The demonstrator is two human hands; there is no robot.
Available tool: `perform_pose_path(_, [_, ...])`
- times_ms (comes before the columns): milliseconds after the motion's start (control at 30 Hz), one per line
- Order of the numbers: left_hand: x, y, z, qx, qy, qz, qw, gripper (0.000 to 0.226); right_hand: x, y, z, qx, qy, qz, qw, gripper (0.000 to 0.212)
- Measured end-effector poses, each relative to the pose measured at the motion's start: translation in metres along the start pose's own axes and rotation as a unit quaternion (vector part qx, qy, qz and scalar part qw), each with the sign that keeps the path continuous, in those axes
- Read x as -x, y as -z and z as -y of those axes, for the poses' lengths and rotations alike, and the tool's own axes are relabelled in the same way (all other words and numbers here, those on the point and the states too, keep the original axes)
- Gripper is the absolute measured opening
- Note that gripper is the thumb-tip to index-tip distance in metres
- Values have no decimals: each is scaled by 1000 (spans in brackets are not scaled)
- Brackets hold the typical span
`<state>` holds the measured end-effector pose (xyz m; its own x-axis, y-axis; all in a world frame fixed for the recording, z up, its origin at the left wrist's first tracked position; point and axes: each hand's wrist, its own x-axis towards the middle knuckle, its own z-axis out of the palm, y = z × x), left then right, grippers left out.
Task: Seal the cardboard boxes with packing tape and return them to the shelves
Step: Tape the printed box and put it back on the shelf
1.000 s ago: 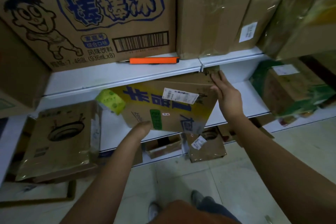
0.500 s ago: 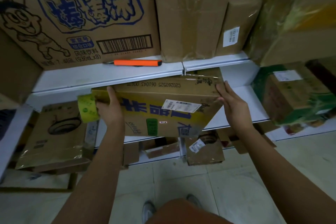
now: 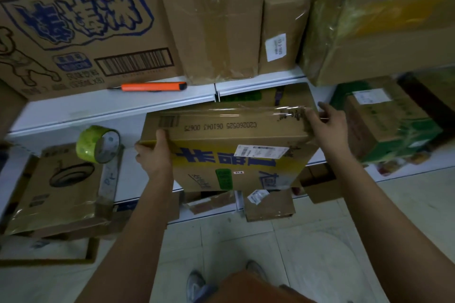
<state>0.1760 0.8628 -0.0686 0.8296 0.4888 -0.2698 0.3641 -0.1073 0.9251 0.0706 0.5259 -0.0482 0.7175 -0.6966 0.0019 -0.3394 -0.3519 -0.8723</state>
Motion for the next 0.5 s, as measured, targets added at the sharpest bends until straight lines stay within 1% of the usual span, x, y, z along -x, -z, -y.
perform_pose_path(67, [-7,11,-1,15,2,-22,1000,66,-10,6,-1,41,-17,48,998,50])
perform_pose_path(100, [-12,17,-3,0,2,-29,1000,68,-12,7,-2,56,-33,68,996,51])
perform_pose_path(133, [-15,24,-6,-34,-11,-21,999,70,-12,8,-3,62,-45,86,993,50])
perform_pose_path(167, [-18,28,-11,-79,-39,1,996,69,-12,7,-5,64,-54,104,991,49])
perform_pose_path(233, [-24,31,-21,-175,-80,71,979,64,-9,7,-6,73,-65,129,987,47])
perform_pose_path(300, [-29,31,-29,-212,-76,130,966,64,-5,8,-6,70,-73,139,985,45])
perform_pose_path(367, [-31,34,-34,-219,-59,162,960,72,2,10,-8,47,-77,142,986,44])
perform_pose_path(433, [-34,37,-29,-189,-37,180,965,79,10,12,-8,-1,-80,142,987,45])
perform_pose_path(467, [-33,39,-26,-163,-30,188,968,76,13,13,-9,-25,-82,141,986,46])
perform_pose_path(500, [-29,38,-24,-134,-31,193,972,69,15,13,-10,-41,-83,141,986,46])
